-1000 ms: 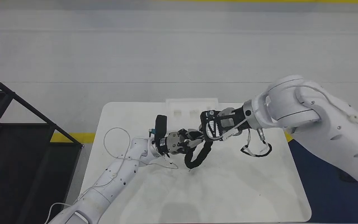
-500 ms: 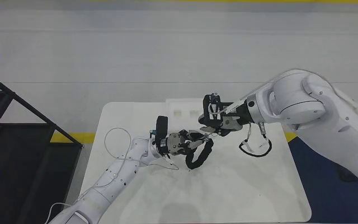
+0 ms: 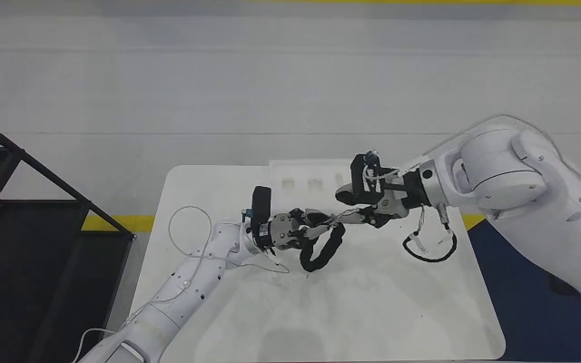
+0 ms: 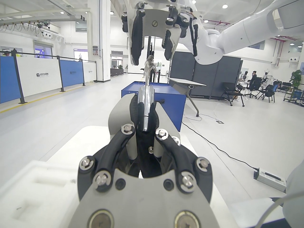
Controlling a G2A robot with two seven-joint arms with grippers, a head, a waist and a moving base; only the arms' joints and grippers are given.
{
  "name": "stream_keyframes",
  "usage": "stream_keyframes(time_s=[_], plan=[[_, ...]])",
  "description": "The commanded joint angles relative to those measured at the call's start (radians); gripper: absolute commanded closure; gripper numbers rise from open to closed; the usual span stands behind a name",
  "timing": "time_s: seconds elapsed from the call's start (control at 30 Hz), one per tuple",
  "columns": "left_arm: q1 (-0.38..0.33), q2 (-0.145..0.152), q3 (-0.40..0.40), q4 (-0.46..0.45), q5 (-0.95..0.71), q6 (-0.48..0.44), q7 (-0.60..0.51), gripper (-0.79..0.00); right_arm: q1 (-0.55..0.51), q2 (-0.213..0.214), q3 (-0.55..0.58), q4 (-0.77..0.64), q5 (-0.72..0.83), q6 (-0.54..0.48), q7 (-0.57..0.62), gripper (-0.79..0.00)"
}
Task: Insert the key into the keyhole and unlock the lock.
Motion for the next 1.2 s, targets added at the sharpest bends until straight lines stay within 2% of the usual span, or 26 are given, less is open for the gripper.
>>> stream_keyframes(time_s=[0.0,0.17,0.27,0.33,0.4,0.6,0.83,1.03,1.07,1.1,1.13,1.17], plan=[[0.0,0.0,-0.002,-0.001,0.001,-0.001,0.001,0.0,-0.014,0.003,0.003,-0.001,-0.005,0.002,-0.002,-0.265],[0.002,0.0,-0.008,-0.002,0.003,0.0,0.002,0.0,-0.042,0.005,0.006,0.003,-0.018,0.011,-0.012,-0.256],[0.004,0.0,-0.012,-0.004,0.004,0.001,0.004,0.0,-0.056,0.005,0.012,0.006,-0.016,0.017,-0.031,-0.151],[0.006,0.0,-0.013,-0.004,0.005,0.0,0.004,0.0,-0.063,0.005,0.017,0.005,-0.018,0.022,-0.041,-0.046],[0.007,0.0,-0.014,-0.004,0.005,0.0,0.003,0.0,-0.069,0.005,0.021,0.005,-0.019,0.027,-0.047,0.0],[0.011,-0.001,-0.016,-0.006,0.006,0.002,0.004,0.0,-0.089,0.005,0.031,0.008,0.015,0.069,-0.055,0.0],[0.014,-0.001,-0.019,-0.01,0.019,0.004,0.003,0.0,-0.112,0.003,0.031,0.024,0.167,0.205,-0.006,0.0],[0.016,0.0,-0.022,-0.012,0.026,0.003,0.003,0.0,-0.125,0.004,0.046,0.007,0.192,0.237,0.023,0.0],[0.016,0.0,-0.023,-0.012,0.03,0.004,0.001,0.0,-0.127,0.003,0.047,0.006,0.2,0.241,0.031,-0.04],[0.016,0.001,-0.024,-0.011,0.035,0.003,-0.003,0.0,-0.129,0.003,0.047,0.005,0.21,0.242,0.038,-0.185],[0.016,0.001,-0.024,-0.009,0.042,0.003,-0.009,0.0,-0.129,0.003,0.048,0.005,0.215,0.245,0.05,-0.656],[0.015,0.003,-0.024,-0.006,0.057,0.001,-0.024,0.0,-0.13,0.002,0.05,0.006,0.222,0.247,0.055,-0.785]])
